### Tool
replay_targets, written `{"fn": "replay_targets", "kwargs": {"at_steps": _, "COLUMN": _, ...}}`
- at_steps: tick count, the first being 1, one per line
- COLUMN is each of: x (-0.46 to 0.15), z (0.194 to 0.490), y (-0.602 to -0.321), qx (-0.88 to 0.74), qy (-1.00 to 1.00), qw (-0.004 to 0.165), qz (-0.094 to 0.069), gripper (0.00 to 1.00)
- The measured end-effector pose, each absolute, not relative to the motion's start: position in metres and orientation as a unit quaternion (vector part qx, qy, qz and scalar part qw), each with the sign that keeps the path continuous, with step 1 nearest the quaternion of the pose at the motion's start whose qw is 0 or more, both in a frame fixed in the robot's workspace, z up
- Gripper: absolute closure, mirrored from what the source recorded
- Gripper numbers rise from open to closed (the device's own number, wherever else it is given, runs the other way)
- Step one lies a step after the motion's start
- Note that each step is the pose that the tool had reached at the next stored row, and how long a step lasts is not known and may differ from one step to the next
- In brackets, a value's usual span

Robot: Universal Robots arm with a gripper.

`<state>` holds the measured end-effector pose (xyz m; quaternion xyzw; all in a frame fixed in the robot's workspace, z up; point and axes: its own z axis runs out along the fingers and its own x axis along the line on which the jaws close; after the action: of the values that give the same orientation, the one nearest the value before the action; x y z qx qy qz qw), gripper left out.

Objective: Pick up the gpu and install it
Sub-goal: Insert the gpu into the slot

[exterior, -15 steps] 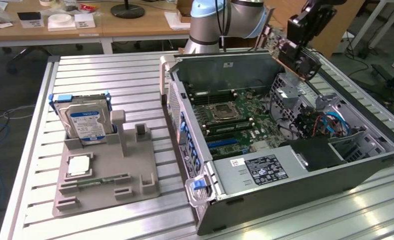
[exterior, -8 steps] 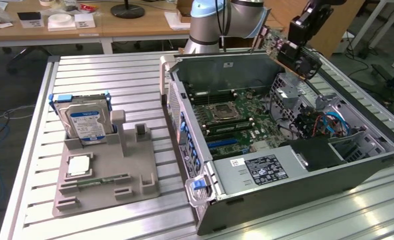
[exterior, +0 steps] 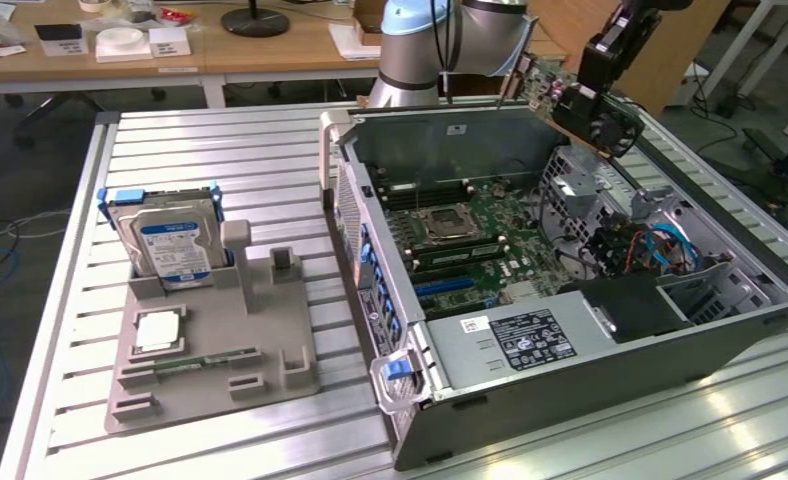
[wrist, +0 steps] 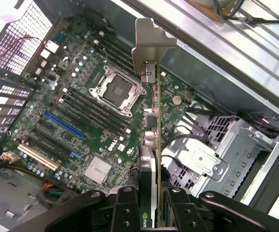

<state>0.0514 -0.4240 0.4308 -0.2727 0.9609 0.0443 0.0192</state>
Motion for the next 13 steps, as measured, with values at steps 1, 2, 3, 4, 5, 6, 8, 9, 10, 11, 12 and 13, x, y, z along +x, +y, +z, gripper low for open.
{"fn": "replay_targets", "kwargs": {"at_steps": 1, "x": 0.0514, "z": 0.4307, "y": -0.4240, "qx": -0.273, "qy": 0.961, "qw": 0.019, "qz": 0.044, "gripper": 0.73}}
{"fn": "replay_targets", "kwargs": {"at_steps": 2, "x": 0.0514, "z": 0.4308, "y": -0.4240, "qx": -0.273, "qy": 0.961, "qw": 0.019, "qz": 0.044, "gripper": 0.73}}
{"fn": "replay_targets", "kwargs": {"at_steps": 3, "x": 0.0513, "z": 0.4307, "y": -0.4241, "qx": -0.273, "qy": 0.961, "qw": 0.019, "qz": 0.044, "gripper": 0.73}}
{"fn": "replay_targets", "kwargs": {"at_steps": 4, "x": 0.0513, "z": 0.4308, "y": -0.4241, "qx": -0.273, "qy": 0.961, "qw": 0.019, "qz": 0.044, "gripper": 0.73}}
{"fn": "replay_targets", "kwargs": {"at_steps": 5, "x": 0.0513, "z": 0.4307, "y": -0.4241, "qx": -0.275, "qy": 0.960, "qw": 0.019, "qz": 0.044, "gripper": 0.73}}
{"fn": "replay_targets", "kwargs": {"at_steps": 6, "x": 0.0513, "z": 0.4307, "y": -0.4241, "qx": -0.278, "qy": 0.959, "qw": 0.019, "qz": 0.044, "gripper": 0.73}}
{"fn": "replay_targets", "kwargs": {"at_steps": 8, "x": 0.0514, "z": 0.4306, "y": -0.4241, "qx": -0.289, "qy": 0.956, "qw": 0.018, "qz": 0.045, "gripper": 0.73}}
{"fn": "replay_targets", "kwargs": {"at_steps": 9, "x": 0.0514, "z": 0.4306, "y": -0.4241, "qx": -0.295, "qy": 0.954, "qw": 0.018, "qz": 0.045, "gripper": 0.73}}
{"fn": "replay_targets", "kwargs": {"at_steps": 10, "x": 0.0514, "z": 0.4305, "y": -0.4240, "qx": -0.303, "qy": 0.952, "qw": 0.018, "qz": 0.045, "gripper": 0.73}}
{"fn": "replay_targets", "kwargs": {"at_steps": 11, "x": 0.0514, "z": 0.4305, "y": -0.4241, "qx": -0.310, "qy": 0.949, "qw": 0.017, "qz": 0.045, "gripper": 0.73}}
{"fn": "replay_targets", "kwargs": {"at_steps": 12, "x": 0.0514, "z": 0.4304, "y": -0.4241, "qx": -0.318, "qy": 0.947, "qw": 0.017, "qz": 0.045, "gripper": 0.73}}
{"fn": "replay_targets", "kwargs": {"at_steps": 13, "x": 0.0514, "z": 0.4303, "y": -0.4240, "qx": -0.326, "qy": 0.944, "qw": 0.017, "qz": 0.045, "gripper": 0.73}}
